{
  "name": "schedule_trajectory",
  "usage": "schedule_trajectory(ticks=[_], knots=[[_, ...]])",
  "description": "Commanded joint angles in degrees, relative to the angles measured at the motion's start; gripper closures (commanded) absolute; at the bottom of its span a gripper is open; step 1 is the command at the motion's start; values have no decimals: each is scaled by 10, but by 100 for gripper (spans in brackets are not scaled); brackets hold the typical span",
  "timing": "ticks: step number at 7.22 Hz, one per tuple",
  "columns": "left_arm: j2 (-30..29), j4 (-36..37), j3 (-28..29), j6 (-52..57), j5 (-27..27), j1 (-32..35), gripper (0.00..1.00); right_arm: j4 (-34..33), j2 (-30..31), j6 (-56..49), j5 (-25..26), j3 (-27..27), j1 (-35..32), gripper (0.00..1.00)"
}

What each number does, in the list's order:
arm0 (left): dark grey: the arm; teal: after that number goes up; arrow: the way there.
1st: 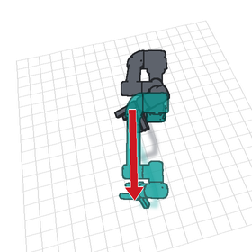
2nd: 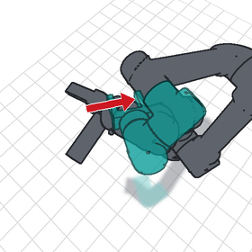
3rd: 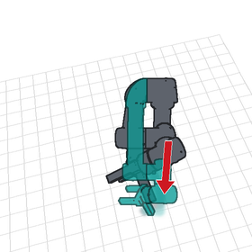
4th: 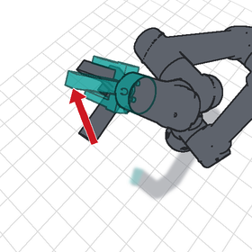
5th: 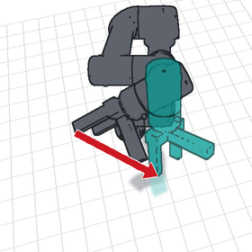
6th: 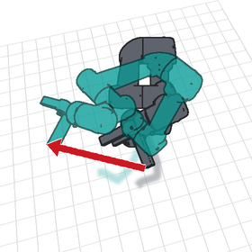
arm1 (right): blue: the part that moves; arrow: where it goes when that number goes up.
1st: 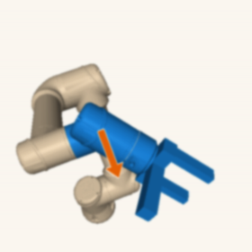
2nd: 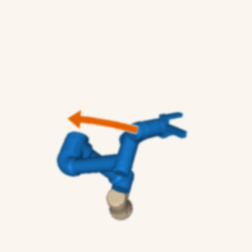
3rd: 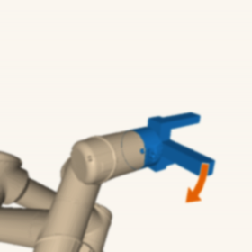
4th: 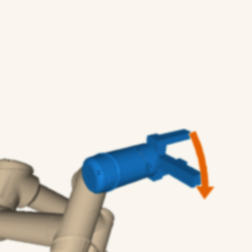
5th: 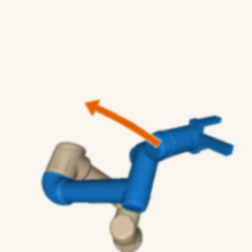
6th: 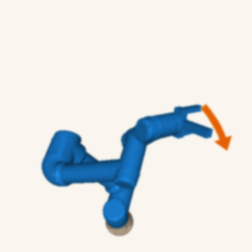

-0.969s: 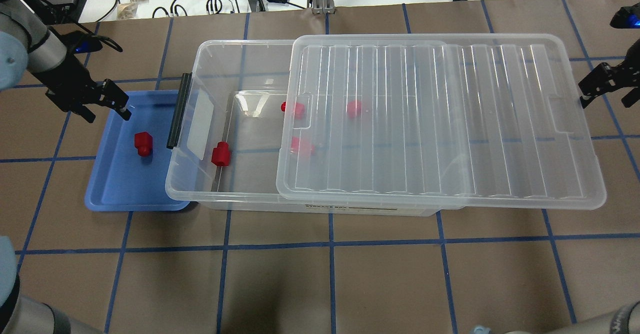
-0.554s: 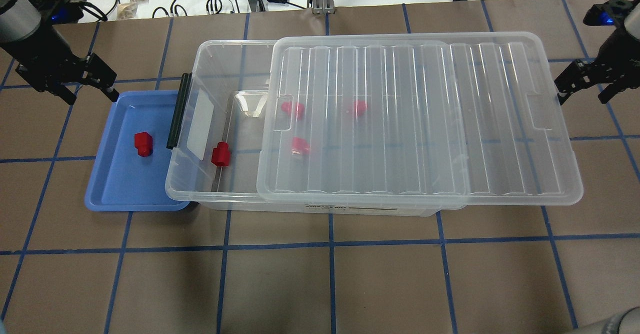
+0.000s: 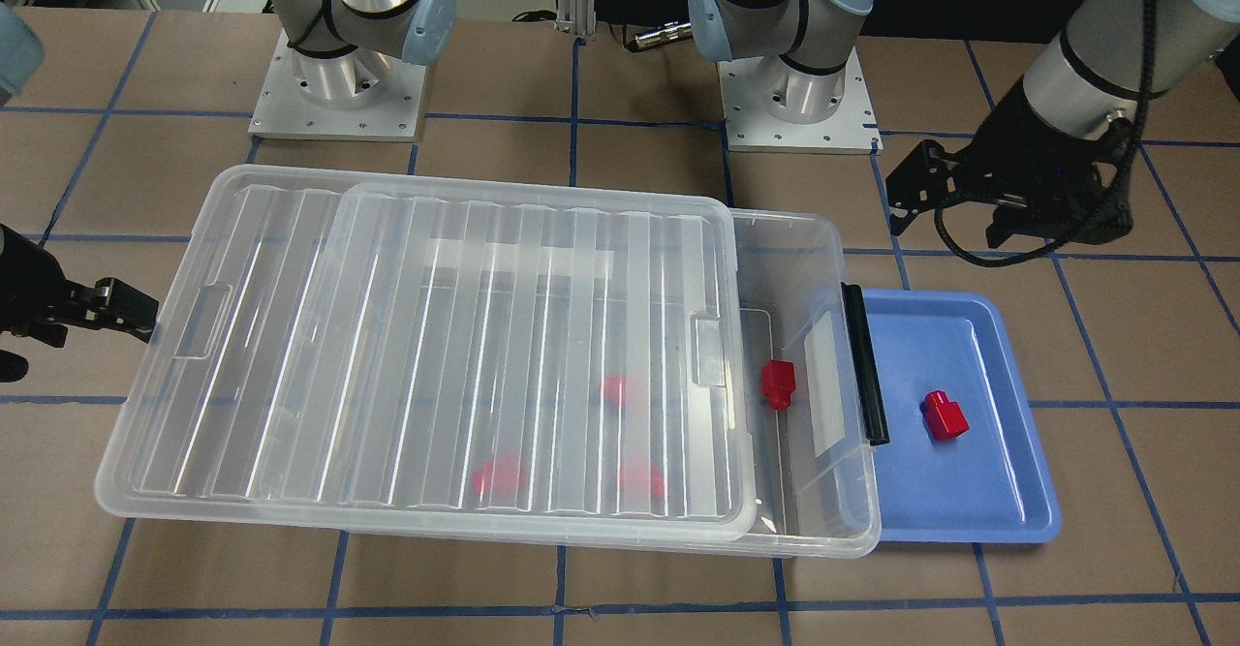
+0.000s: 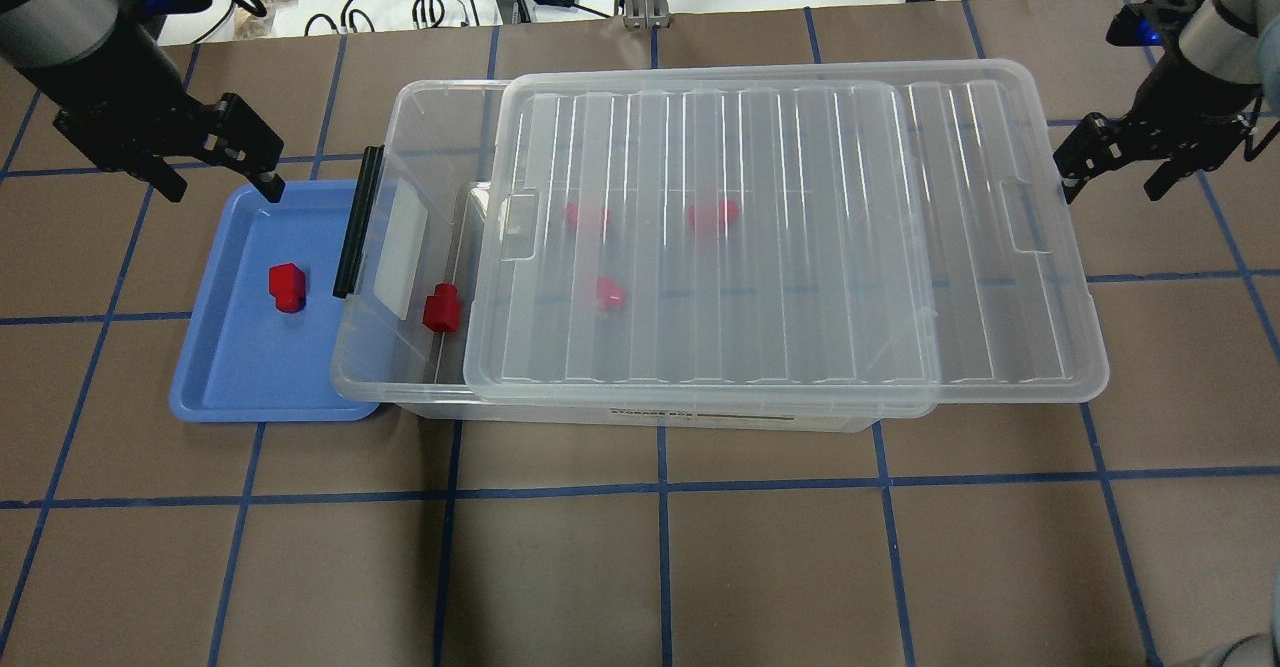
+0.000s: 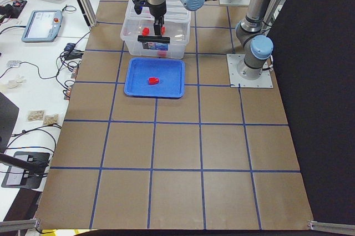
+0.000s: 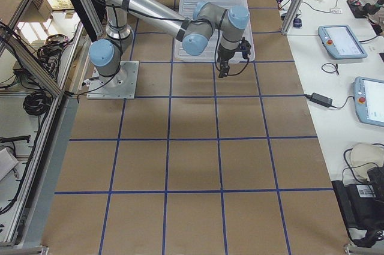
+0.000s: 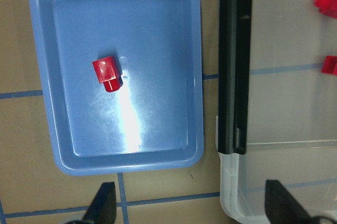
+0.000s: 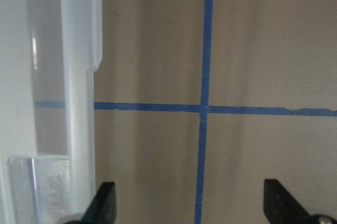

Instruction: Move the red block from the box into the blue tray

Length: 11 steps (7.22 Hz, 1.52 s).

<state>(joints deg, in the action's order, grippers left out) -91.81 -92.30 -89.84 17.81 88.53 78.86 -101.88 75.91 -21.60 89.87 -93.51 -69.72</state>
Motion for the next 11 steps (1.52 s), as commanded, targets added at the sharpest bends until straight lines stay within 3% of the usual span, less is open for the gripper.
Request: schedule_trajectory(ticks=[1, 6, 11], knots=[[8, -1, -14, -5, 2, 45, 0, -8, -1, 46, 0, -1, -39, 0], [13, 5, -26, -41, 6, 57, 0, -30, -5, 104, 1, -1, -89, 0], [1, 14, -28, -126, 31, 66, 0, -30, 7, 106, 4, 20, -89, 0]])
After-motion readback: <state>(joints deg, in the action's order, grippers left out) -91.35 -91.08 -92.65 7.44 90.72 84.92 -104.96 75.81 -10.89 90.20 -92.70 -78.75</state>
